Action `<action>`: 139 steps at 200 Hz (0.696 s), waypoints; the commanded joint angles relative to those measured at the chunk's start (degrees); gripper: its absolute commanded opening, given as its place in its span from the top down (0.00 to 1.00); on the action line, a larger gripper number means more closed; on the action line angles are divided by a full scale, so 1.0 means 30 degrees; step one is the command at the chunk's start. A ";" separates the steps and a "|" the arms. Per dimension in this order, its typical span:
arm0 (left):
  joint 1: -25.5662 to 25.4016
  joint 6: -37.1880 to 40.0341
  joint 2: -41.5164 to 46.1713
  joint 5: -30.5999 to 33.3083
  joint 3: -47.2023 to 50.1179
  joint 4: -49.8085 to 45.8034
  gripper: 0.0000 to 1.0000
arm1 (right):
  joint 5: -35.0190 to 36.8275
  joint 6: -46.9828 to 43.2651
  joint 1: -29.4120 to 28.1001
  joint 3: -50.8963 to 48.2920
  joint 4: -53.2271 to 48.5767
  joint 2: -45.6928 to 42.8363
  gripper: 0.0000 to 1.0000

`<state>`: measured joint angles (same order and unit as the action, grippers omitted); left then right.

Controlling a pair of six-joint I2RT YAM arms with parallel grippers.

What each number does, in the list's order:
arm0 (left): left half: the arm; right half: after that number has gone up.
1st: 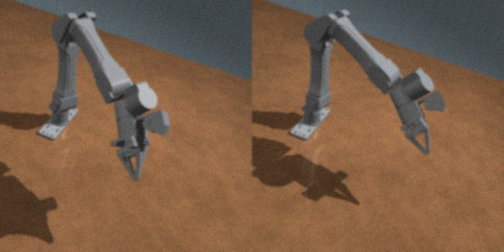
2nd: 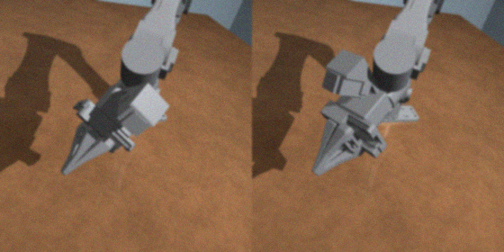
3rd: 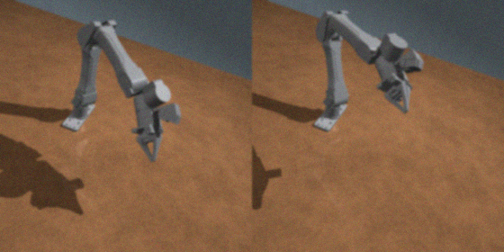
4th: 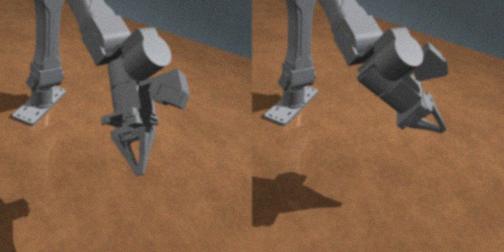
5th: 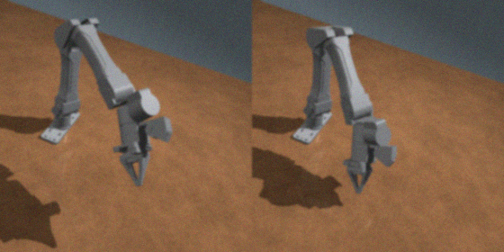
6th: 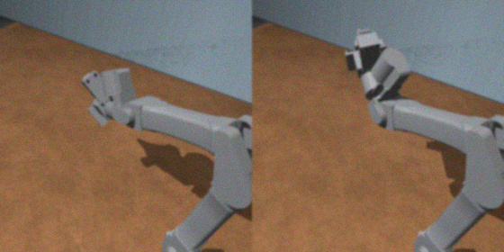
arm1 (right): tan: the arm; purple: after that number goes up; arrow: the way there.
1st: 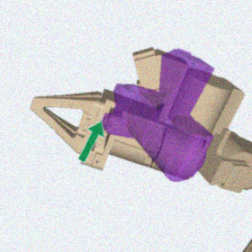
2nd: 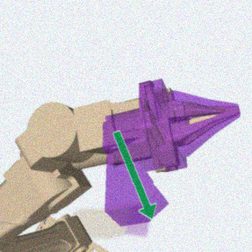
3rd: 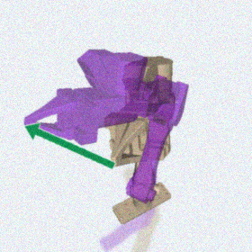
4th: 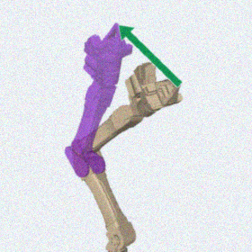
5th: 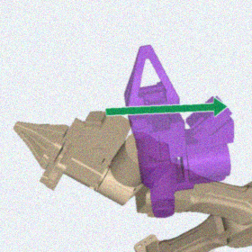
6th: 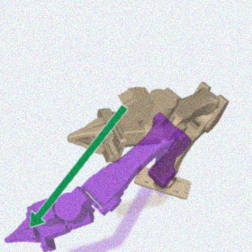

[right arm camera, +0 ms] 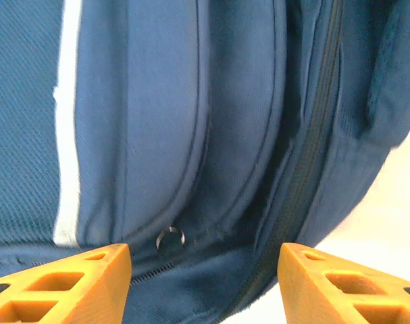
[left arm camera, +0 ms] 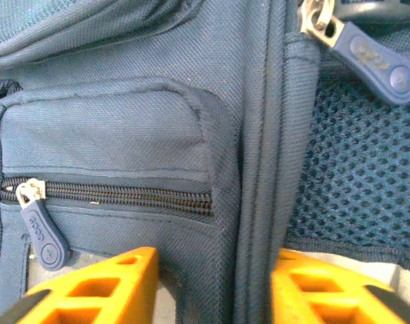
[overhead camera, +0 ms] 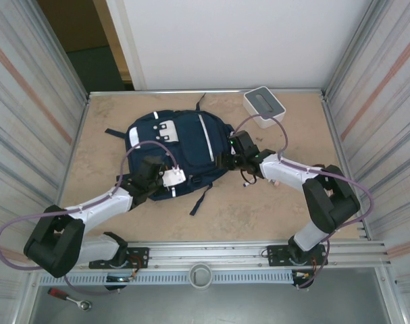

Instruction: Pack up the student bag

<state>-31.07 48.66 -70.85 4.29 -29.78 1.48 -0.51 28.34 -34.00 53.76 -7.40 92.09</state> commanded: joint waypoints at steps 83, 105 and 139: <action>-0.0161 -0.1951 0.0220 -0.3121 -0.1966 -0.2840 1.00 | 0.2339 -0.2492 0.1026 0.1678 -0.0759 -0.0221 0.40; -0.0161 -0.2285 0.0581 -0.3924 -0.1738 -0.2323 1.00 | 0.2131 -0.2812 0.0040 -0.0048 0.1117 -0.1830 0.37; 0.0065 -0.2834 0.0838 -0.5370 -0.2039 -0.2463 1.00 | 0.3508 -0.3586 -0.3025 -0.2631 0.3956 -0.3446 0.31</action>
<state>-30.96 42.98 -70.43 -3.09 -33.91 -5.04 6.24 20.82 -37.67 50.06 -2.26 84.84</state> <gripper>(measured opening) 0.093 0.672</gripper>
